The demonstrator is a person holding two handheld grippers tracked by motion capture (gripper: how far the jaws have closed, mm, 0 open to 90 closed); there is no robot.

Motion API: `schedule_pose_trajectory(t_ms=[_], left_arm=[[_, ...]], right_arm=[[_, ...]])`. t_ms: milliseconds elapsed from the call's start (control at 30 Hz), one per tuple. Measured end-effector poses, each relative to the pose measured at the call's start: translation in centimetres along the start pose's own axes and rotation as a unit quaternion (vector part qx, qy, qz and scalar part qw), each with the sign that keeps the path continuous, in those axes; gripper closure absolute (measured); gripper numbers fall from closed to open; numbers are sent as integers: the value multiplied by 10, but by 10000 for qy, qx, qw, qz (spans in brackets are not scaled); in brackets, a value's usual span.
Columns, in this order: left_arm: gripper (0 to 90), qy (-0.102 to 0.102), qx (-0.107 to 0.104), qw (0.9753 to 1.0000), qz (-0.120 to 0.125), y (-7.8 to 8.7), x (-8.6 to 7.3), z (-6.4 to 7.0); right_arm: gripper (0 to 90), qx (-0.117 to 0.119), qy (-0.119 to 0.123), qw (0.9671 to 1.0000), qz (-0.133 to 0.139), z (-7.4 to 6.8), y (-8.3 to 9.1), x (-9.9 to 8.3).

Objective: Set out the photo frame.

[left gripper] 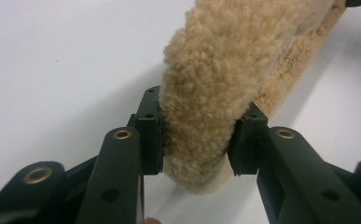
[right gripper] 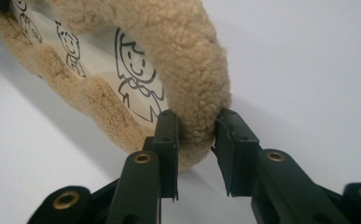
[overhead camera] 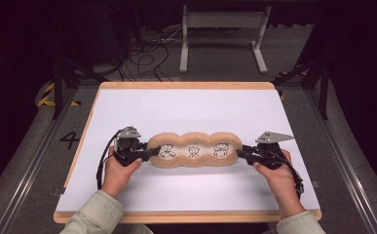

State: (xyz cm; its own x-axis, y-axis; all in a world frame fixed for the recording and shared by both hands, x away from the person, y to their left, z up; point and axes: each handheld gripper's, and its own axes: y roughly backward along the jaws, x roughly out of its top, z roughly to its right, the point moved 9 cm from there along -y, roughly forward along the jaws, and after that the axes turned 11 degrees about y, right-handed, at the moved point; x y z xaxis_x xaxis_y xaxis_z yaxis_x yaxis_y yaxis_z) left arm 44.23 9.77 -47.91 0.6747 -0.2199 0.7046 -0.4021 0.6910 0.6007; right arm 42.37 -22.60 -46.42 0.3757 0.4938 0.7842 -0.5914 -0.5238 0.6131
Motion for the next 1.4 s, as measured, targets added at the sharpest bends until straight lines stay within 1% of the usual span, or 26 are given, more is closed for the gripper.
schedule_pose_trajectory(t_ms=[167,267,300,400,467,533,567,600,633,667,733,767,800,900,933,967,1000,1033,1067,1100,1133,1167,1233,1267,1333,1400], left_arm=[[615,4,25,10000,-3,-1,-1,-1],[599,-10,54,10000,19,-1,-1,1],[593,-49,98,9999,27,-1,-1,0],[579,-62,139,9999,69,0,-2,1],[504,-42,144,9998,139,2,-1,0],[458,-3,117,9995,278,7,-3,0],[435,35,140,9995,285,9,-4,-1],[413,21,192,9993,324,11,-5,-2],[387,6,187,9993,338,14,-7,-2],[364,52,160,9992,369,16,-8,-1],[326,-16,107,9991,408,23,-10,3],[310,-134,131,9988,450,27,-11,5],[304,-200,160,9986,472,31,-12,8],[287,-383,264,9973,576,40,-14,14],[284,-383,264,9973,576,40,-14,14],[282,-418,277,9968,627,46,-17,17],[280,-425,281,9966,649,48,-17,17],[278,-435,315,9963,667,51,-19,17],[273,-435,315,9963,667,51,-19,17],[273,-428,353,9961,690,55,-20,15],[272,-425,404,9957,719,58,-22,14],[272,-410,436,9956,715,61,-24,12],[268,-405,522,9947,784,68,-28,6],[261,-368,546,9947,787,72,-31,4],[241,-336,605,9940,850,78,-34,-1],[229,-339,690,9932,876,84,-37,-6]], right_arm=[[707,0,-44,10000,-10,-4,3,-1],[706,1,6,10000,-37,-6,5,-2],[695,1,6,10000,-42,-8,6,-2],[672,7,47,10000,-62,-8,6,-1],[638,15,58,10000,-36,-9,7,0],[616,-21,100,9999,42,-8,10,3],[607,-42,148,9998,85,-8,12,5],[597,-60,158,9998,93,-7,14,6],[588,-79,206,9997,115,-7,15,7],[577,-96,220,9996,125,-7,17,9],[533,-81,237,9996,155,-6,19,10],[520,-18,168,9997,190,-7,19,11],[518,89,141,9995,278,-9,20,14],[518,107,282,9990,342,-11,22,18],[518,107,282,9990,342,-11,22,18],[517,171,391,9982,423,-14,26,23],[504,192,416,9978,472,-15,27,24],[478,162,461,9975,504,-15,28,25],[478,162,461,9975,504,-15,28,25],[471,226,448,9974,521,-16,29,26],[442,264,481,9972,502,-16,31,27],[442,264,481,9972,502,-16,31,27],[384,273,556,9967,522,-15,33,26],[361,301,556,9967,511,-15,34,26],[350,397,580,9964,478,-14,36,24],[304,483,593,9960,456,-13,38,22]])
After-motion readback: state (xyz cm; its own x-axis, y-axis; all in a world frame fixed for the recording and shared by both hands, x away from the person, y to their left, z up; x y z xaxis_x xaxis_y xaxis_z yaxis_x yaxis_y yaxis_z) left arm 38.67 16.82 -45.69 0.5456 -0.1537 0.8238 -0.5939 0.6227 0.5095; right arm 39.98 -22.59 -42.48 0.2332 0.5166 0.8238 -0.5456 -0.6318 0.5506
